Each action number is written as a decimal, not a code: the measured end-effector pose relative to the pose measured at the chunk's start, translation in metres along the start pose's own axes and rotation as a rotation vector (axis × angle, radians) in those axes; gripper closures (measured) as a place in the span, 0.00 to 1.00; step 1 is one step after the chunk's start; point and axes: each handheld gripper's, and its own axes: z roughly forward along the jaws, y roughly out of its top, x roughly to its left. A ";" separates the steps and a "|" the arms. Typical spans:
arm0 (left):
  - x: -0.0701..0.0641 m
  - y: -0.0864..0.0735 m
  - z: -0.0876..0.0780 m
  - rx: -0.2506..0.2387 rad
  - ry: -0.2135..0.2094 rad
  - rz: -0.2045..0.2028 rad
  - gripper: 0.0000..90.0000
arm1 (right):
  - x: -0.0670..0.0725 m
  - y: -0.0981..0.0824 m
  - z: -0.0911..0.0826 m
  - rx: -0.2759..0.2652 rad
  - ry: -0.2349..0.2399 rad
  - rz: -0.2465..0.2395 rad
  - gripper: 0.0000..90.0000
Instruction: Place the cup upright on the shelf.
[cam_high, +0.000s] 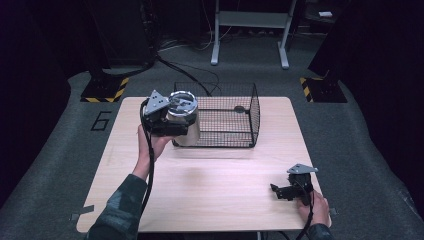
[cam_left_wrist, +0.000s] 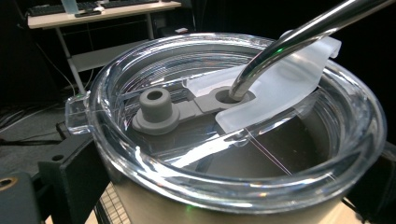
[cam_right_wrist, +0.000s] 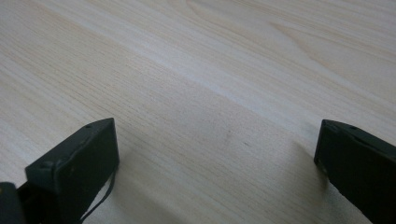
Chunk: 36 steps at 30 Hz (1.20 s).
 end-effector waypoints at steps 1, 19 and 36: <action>0.000 0.001 0.002 -0.006 0.002 -0.007 0.04 | 0.000 0.000 0.000 0.000 0.000 0.000 0.00; 0.008 0.026 0.030 0.001 0.013 -0.006 0.04 | 0.000 0.000 0.000 0.000 0.000 0.000 0.00; 0.018 0.029 0.057 0.026 0.037 -0.027 0.04 | 0.000 0.000 0.000 0.000 0.000 0.000 0.00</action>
